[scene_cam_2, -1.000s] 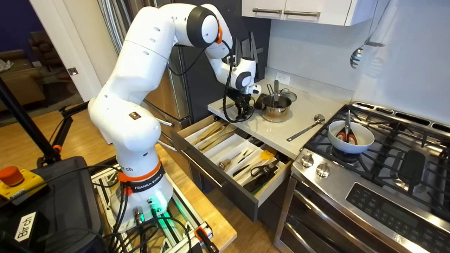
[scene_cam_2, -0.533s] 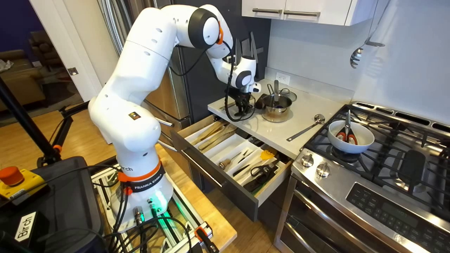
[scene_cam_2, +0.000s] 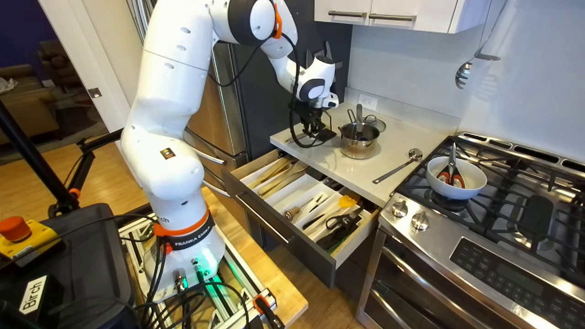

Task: Move the black spatula from the countertop to the tray

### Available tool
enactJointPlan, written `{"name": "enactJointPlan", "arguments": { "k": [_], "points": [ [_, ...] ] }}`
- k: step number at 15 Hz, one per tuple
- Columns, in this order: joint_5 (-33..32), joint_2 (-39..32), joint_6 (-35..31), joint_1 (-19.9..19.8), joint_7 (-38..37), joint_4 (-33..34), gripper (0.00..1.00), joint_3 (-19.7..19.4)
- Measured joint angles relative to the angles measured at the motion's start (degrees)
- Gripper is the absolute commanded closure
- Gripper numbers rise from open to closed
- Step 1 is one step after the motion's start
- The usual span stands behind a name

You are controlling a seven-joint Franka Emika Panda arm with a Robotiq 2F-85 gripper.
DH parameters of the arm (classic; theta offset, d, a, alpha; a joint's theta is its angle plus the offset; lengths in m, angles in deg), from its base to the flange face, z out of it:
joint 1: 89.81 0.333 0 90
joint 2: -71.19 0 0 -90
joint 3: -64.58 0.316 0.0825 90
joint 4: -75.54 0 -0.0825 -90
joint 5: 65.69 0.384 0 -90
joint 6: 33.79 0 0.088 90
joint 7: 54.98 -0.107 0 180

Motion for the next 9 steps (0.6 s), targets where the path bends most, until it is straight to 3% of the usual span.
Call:
{"name": "enactJointPlan", "arguments": {
  "k": [4,6,9],
  "points": [
    [8.87,10.06,7.78,-5.78,12.22,-8.02,0.92,0.83],
    [14.48,15.68,15.65,-8.25,19.74,-11.18,0.92,0.29],
    [20.29,24.37,30.97,-9.52,27.47,-14.88,0.92,-4.13]
  ]
}}
